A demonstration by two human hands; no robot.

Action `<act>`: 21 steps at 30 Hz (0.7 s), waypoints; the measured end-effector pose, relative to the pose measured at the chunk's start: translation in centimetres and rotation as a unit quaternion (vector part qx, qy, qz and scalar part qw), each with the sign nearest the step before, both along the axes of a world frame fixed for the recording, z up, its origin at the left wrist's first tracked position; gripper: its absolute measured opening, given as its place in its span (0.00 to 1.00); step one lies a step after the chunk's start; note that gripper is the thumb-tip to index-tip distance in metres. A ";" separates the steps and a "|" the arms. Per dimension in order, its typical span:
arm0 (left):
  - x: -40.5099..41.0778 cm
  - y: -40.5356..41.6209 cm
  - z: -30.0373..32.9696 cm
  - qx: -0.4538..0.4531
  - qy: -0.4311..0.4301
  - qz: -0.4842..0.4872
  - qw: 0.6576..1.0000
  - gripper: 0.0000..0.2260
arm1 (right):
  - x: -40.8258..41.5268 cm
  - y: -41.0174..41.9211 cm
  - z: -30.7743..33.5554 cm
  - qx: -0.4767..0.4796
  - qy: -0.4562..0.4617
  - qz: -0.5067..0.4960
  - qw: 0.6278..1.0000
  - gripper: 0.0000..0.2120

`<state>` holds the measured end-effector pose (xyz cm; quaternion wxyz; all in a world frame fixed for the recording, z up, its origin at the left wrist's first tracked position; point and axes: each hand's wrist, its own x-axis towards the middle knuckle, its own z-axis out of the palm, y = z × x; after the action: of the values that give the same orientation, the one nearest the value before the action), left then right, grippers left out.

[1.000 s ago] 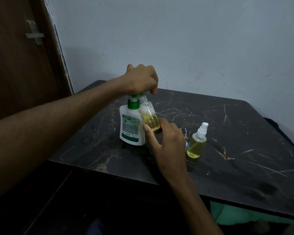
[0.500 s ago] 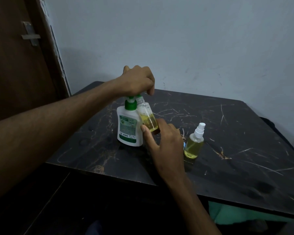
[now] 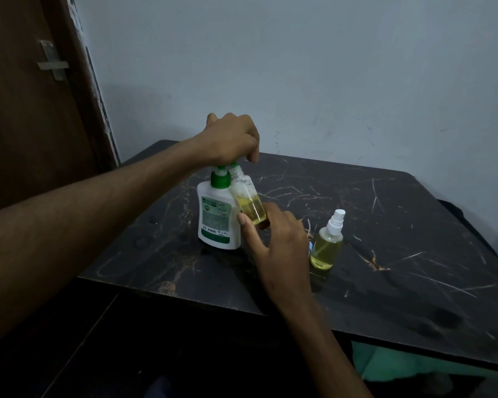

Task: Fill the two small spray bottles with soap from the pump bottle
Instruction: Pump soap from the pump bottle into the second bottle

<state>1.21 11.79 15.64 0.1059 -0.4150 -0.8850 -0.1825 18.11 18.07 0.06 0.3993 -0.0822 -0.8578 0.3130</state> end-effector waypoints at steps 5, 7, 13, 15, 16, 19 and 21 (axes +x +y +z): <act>0.1 -0.1 0.1 0.004 0.002 -0.002 1.000 0.10 | 0.1 0.0 0.1 -0.002 -0.006 0.004 1.000 0.19; 0.0 -0.1 0.2 0.008 0.004 -0.001 1.000 0.10 | 0.1 0.0 0.1 -0.002 -0.007 0.005 1.000 0.19; -0.2 0.1 0.0 -0.005 -0.001 -0.006 1.000 0.08 | 0.1 0.0 0.0 -0.007 -0.010 0.004 1.000 0.20; -0.3 0.1 0.1 -0.014 0.001 -0.012 1.000 0.08 | 0.1 0.0 0.0 -0.009 -0.011 0.004 1.000 0.21; -0.3 0.1 0.1 -0.017 0.004 -0.014 1.000 0.08 | 0.1 0.0 0.0 -0.009 -0.013 0.005 1.000 0.20; -0.1 0.2 0.1 -0.023 0.007 -0.013 1.000 0.08 | 0.0 0.0 0.0 -0.005 -0.007 0.002 1.000 0.19; -0.2 0.3 0.0 -0.022 0.002 -0.014 1.000 0.08 | 0.0 0.0 -0.1 -0.003 -0.007 0.001 1.000 0.19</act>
<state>1.01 12.05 15.61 0.0960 -0.4301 -0.8826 -0.1637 18.08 18.08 0.00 0.3929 -0.0851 -0.8597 0.3152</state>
